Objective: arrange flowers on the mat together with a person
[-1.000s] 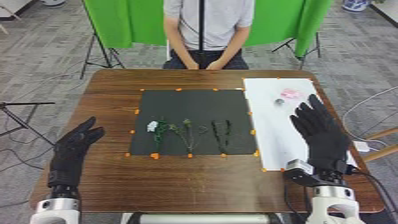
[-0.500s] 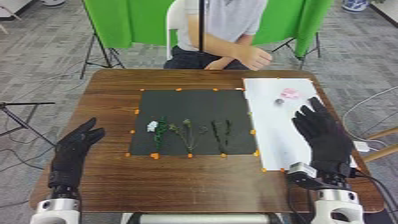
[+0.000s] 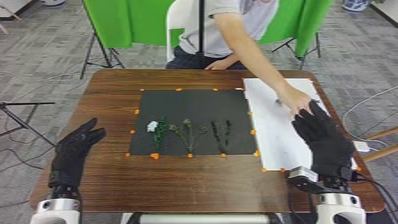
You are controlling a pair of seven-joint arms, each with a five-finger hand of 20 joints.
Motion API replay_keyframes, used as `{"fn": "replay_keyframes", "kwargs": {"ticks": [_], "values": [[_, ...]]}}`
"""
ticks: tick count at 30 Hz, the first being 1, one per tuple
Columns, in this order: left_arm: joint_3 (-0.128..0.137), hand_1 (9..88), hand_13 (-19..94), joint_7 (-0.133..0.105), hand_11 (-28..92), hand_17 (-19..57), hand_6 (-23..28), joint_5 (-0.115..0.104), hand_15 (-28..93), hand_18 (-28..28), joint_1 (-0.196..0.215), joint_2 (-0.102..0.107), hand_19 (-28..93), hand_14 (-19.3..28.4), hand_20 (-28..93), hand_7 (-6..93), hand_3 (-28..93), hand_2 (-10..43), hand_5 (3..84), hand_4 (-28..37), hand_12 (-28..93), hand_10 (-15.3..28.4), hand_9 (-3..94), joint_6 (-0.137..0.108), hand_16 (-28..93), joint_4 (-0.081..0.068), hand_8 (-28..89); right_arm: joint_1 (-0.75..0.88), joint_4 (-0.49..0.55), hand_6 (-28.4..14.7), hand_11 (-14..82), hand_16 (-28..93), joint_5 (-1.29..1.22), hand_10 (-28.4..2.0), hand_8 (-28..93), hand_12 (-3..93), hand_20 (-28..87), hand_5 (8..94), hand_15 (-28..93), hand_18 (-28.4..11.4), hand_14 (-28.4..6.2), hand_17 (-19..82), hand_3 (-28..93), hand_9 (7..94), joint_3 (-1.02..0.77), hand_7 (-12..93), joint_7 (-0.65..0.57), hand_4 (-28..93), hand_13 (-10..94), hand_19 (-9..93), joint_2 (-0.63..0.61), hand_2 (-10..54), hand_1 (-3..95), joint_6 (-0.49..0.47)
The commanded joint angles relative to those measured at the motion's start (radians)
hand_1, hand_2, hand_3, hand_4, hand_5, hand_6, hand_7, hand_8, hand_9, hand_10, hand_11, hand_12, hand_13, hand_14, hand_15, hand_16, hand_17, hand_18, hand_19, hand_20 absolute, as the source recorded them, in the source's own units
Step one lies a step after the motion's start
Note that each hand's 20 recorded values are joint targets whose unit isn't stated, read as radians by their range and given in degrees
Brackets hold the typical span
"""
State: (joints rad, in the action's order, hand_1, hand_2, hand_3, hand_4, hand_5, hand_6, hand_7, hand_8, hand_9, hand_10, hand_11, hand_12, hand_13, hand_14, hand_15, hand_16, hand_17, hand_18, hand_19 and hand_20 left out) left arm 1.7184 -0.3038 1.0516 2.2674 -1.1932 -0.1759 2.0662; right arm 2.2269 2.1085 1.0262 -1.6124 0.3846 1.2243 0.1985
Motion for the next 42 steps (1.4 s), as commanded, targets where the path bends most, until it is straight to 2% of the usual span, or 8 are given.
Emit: {"fn": "replay_keyframes", "kwargs": {"ticks": [1, 21, 42], "values": [[0.005, 25.9, 39, 0.01, 16, 10.1, 6.2, 0.002, 11, 11.6, 0.012, -0.008, 2, 17.1, 20, 6.1, 68, -9.5, 45.8, -28.2, 11, 14.3, 48.4, 0.011, 1, -0.001, -6, -0.002, 0.003, -0.7, 3.6, 14, 0.014, -14.7, -8, 11.2, 23, 38.0, 8, -14.9, -14.5, 15, 77, 38.3, 0.007, 9, -0.006, -19, 30, 3, 0.005, 1.0, 6.4, 0.004], [0.01, 25.8, 39, 0.012, 16, 10.1, 6.3, -0.001, 11, 11.6, 0.003, 0.0, 2, 17.1, 20, 6.0, 68, -9.5, 45.8, -28.2, 11, 14.3, 48.4, 0.028, 0, -0.009, -6, -0.005, -0.002, -0.8, 3.8, 15, 0.016, -14.8, -8, 11.4, 23, 38.8, 9, -15.0, -14.5, 16, 77, 38.8, 0.014, 10, -0.006, -19, 30, 3, -0.001, 0.8, 7.0, 0.004], [0.014, 25.5, 39, 0.019, 16, 9.9, 6.3, 0.002, 11, 11.5, 0.006, -0.007, 2, 17.0, 20, 5.9, 68, -9.5, 45.7, -28.1, 11, 14.3, 48.1, 0.037, 1, -0.006, -6, -0.009, -0.007, -0.9, 3.8, 15, 0.023, -14.7, -8, 11.6, 23, 39.4, 9, -14.9, -14.5, 16, 77, 39.0, 0.015, 10, -0.014, -19, 30, 3, 0.004, 0.6, 7.4, 0.007]]}}
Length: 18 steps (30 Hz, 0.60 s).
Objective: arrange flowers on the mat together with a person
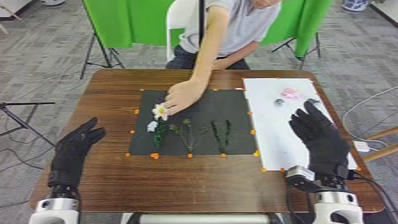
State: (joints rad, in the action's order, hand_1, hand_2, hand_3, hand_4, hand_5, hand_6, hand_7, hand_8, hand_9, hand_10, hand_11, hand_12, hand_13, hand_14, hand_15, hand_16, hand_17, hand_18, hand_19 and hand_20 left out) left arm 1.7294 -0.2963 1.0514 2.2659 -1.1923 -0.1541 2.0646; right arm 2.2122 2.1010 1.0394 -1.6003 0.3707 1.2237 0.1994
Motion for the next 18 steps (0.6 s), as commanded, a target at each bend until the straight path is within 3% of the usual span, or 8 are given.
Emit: {"fn": "replay_keyframes", "kwargs": {"ticks": [1, 18], "values": [[0.003, 25.5, 39, 0.01, 16, 9.8, 6.2, 0.003, 11, 11.5, 0.011, -0.009, 2, 17.0, 20, 5.8, 68, -9.5, 45.7, -28.1, 11, 14.2, 48.0, 0.014, 1, -0.003, -6, 0.006, 0.001, -0.9, 3.8, 15, 0.01, -14.7, -8, 11.5, 23, 39.4, 9, -14.9, -14.5, 16, 77, 39.0, 0.002, 10, -0.001, -19, 30, 3, 0.004, 0.6, 7.4, 0.004], [0.002, 25.5, 39, 0.01, 16, 9.7, 6.2, 0.002, 11, 11.6, 0.011, -0.011, 2, 17.0, 20, 5.8, 68, -9.5, 45.7, -28.1, 11, 14.2, 48.0, 0.012, 1, -0.002, -6, 0.003, 0.014, -1.1, 3.9, 15, 0.052, -14.9, -8, 11.8, 23, 40.1, 9, -14.9, -14.4, 16, 77, 39.0, -0.012, 10, -0.03, -19, 30, 4, -0.017, -0.1, 7.7, 0.024]]}}
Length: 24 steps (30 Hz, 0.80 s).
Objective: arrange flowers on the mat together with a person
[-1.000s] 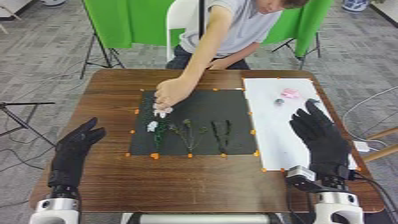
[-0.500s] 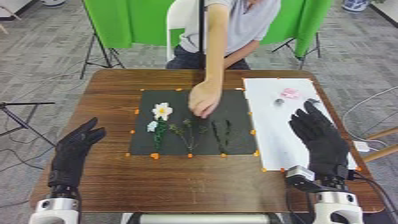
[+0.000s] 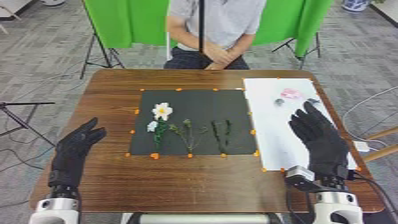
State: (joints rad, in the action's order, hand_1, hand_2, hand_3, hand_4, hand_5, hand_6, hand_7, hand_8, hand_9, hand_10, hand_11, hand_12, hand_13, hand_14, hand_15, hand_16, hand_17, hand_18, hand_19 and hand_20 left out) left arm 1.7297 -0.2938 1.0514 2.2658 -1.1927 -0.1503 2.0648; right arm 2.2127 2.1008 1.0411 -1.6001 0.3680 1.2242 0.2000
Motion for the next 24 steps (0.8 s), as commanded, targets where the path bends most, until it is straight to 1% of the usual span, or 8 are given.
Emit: {"fn": "replay_keyframes", "kwargs": {"ticks": [1, 3, 5, 7, 9, 11, 15, 24], "values": [[0.003, 25.6, 39, 0.009, 16, 9.7, 6.2, 0.002, 11, 11.6, 0.012, -0.012, 2, 17.0, 20, 5.8, 68, -9.5, 45.7, -28.1, 11, 14.2, 48.0, 0.008, 1, -0.002, -6, -0.003, 0.029, -1.1, 4.0, 15, 0.1, -14.9, -8, 12.0, 23, 40.2, 9, -15.0, -14.4, 16, 77, 39.0, -0.021, 10, -0.074, -19, 31, 4, -0.036, -1.0, 8.4, 0.066], [0.003, 25.7, 39, 0.008, 16, 9.7, 6.2, 0.002, 11, 11.6, 0.013, -0.009, 2, 17.0, 20, 5.8, 68, -9.5, 45.7, -28.2, 11, 14.2, 48.0, 0.006, 1, -0.001, -6, -0.028, 0.038, -1.4, 4.3, 16, 0.317, -15.1, -8, 12.7, 25, 40.5, 10, -15.4, -14.7, 17, 74, 39.9, -0.029, 11, -0.176, -19, 33, 7, -0.096, -2.3, 12.4, 0.203], [0.006, 25.6, 39, 0.007, 16, 9.7, 6.2, 0.002, 11, 11.6, 0.015, -0.008, 2, 17.0, 20, 5.9, 68, -9.5, 45.7, -28.1, 11, 14.2, 48.0, 0.005, 1, 0.001, -6, -0.073, 0.025, -1.9, 4.7, 17, 0.618, -15.5, -8, 13.4, 30, 41.1, 11, -15.9, -15.0, 20, 72, 42.0, -0.044, 11, -0.333, -18, 37, 17, -0.168, -3.4, 16.0, 0.285], [0.006, 25.6, 39, 0.01, 16, 9.7, 6.2, 0.001, 11, 11.6, 0.013, -0.007, 2, 17.0, 20, 5.8, 68, -9.5, 45.7, -28.1, 11, 14.2, 48.0, 0.002, 1, 0.001, -6, -0.107, 0.015, -2.4, 5.0, 17, 0.846, -15.9, -8, 13.9, 35, 41.3, 13, -16.5, -14.9, 21, 72, 43.4, -0.065, 11, -0.486, -18, 40, 29, -0.242, -5.8, 18.6, 0.286], [0.003, 25.5, 39, 0.008, 16, 9.7, 6.2, 0.002, 11, 11.6, 0.012, -0.008, 2, 17.0, 20, 5.8, 68, -9.5, 45.7, -28.1, 11, 14.2, 48.0, 0.001, 1, 0.001, -6, -0.129, -0.009, -2.8, 5.6, 19, 0.978, -15.4, -8, 14.6, 35, 41.4, 13, -16.9, -14.7, 21, 72, 44.0, -0.097, 12, -0.547, -18, 44, 38, -0.301, -8.8, 20.4, 0.281], [-0.001, 25.5, 39, 0.009, 16, 9.7, 6.2, 0.003, 11, 11.6, 0.009, -0.006, 2, 16.9, 20, 5.8, 68, -9.5, 45.8, -28.1, 11, 14.2, 48.0, 0.004, 1, -0.001, -6, -0.187, -0.029, -3.1, 6.0, 20, 0.98, -15.1, -8, 14.9, 35, 42.1, 14, -17.3, -14.8, 21, 72, 44.3, -0.075, 12, -0.619, -19, 46, 42, -0.363, -9.4, 21.5, 0.29], [-0.001, 25.6, 39, 0.007, 16, 9.7, 6.2, 0.002, 11, 11.5, 0.013, -0.01, 2, 16.9, 20, 5.9, 68, -9.5, 45.8, -28.1, 11, 14.3, 48.0, -0.002, 1, 0.001, -6, -0.28, -0.071, -3.5, 7.3, 21, 1.056, -15.1, -8, 15.5, 37, 43.1, 15, -18.1, -14.6, 23, 71, 45.4, -0.048, 12, -0.767, -18, 50, 48, -0.439, -9.5, 22.3, 0.191], [0.005, 25.6, 39, 0.003, 16, 9.7, 6.3, 0.002, 11, 11.5, 0.018, -0.008, 2, 17.0, 20, 5.7, 68, -9.5, 45.7, -28.2, 11, 14.2, 47.9, -0.008, 1, 0.005, -5, -0.477, -0.257, -2.3, 9.2, 22, 1.3, -15.6, -8, 17.2, 35, 43.6, 20, -17.9, -15.2, 26, 70, 47.0, 0.158, 12, -0.91, -19, 54, 52, -0.588, -9.5, 23.9, -0.036]]}}
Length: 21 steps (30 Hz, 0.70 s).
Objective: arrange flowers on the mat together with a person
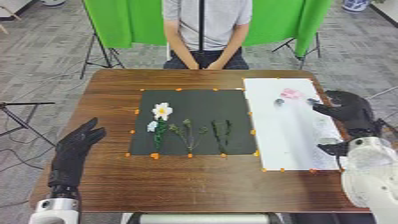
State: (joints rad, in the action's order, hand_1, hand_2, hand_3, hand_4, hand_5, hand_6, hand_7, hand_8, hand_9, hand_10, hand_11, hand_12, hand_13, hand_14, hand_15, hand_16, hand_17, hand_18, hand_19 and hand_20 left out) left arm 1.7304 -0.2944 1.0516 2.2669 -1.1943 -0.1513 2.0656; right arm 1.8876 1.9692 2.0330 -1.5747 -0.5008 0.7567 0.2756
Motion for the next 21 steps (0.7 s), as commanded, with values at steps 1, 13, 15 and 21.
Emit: {"fn": "replay_keyframes", "kwargs": {"ticks": [1, 13, 15, 21], "values": [[0.004, 25.6, 39, 0.003, 16, 9.7, 6.3, -0.002, 11, 11.5, 0.019, -0.006, 2, 17.0, 20, 5.7, 68, -9.5, 45.7, -28.1, 11, 14.1, 47.9, -0.007, 1, 0.004, -5, -0.166, -0.138, -2.0, 9.4, 22, 0.294, -15.4, -8, 17.4, 35, 43.8, 20, -17.9, -15.2, 26, 70, 47.3, 0.148, 12, -0.042, -19, 54, 52, -0.126, -9.5, 23.9, -0.139], [0.009, 25.7, 39, 0.004, 16, 9.7, 6.2, -0.007, 11, 11.5, 0.021, -0.004, 2, 17.0, 20, 5.7, 68, -9.5, 45.6, -28.1, 11, 14.3, 48.0, -0.007, 1, 0.007, -5, -0.295, -0.268, 0.0, 16.2, 21, 0.303, -15.5, -9, 17.8, 35, 50.5, 25, -17.5, -12.4, 38, 68, 63.3, 0.309, 14, -0.032, -21, 68, 57, -0.145, -9.5, 28.3, -0.307], [0.009, 25.7, 39, 0.004, 16, 9.7, 6.2, -0.009, 11, 11.5, 0.022, -0.004, 2, 17.0, 20, 5.8, 68, -9.5, 45.6, -28.0, 11, 14.3, 48.0, -0.009, 1, 0.007, -5, -0.297, -0.281, 0.5, 16.2, 21, 0.317, -15.2, -10, 18.0, 35, 52.5, 25, -17.2, -11.2, 41, 68, 66.6, 0.326, 14, -0.036, -21, 73, 59, -0.144, -9.5, 29.9, -0.298], [0.007, 25.6, 39, 0.007, 16, 9.7, 6.2, -0.007, 11, 11.5, 0.022, -0.004, 2, 17.0, 20, 5.7, 68, -9.5, 45.6, -28.0, 11, 14.3, 47.9, -0.006, 1, 0.007, -6, -0.3, -0.292, 1.7, 16.4, 23, 0.324, -14.2, -10, 18.7, 33, 54.1, 27, -16.1, -8.0, 48, 67, 71.5, 0.352, 15, -0.05, -21, 81, 68, -0.141, -9.5, 33.1, -0.333]]}}
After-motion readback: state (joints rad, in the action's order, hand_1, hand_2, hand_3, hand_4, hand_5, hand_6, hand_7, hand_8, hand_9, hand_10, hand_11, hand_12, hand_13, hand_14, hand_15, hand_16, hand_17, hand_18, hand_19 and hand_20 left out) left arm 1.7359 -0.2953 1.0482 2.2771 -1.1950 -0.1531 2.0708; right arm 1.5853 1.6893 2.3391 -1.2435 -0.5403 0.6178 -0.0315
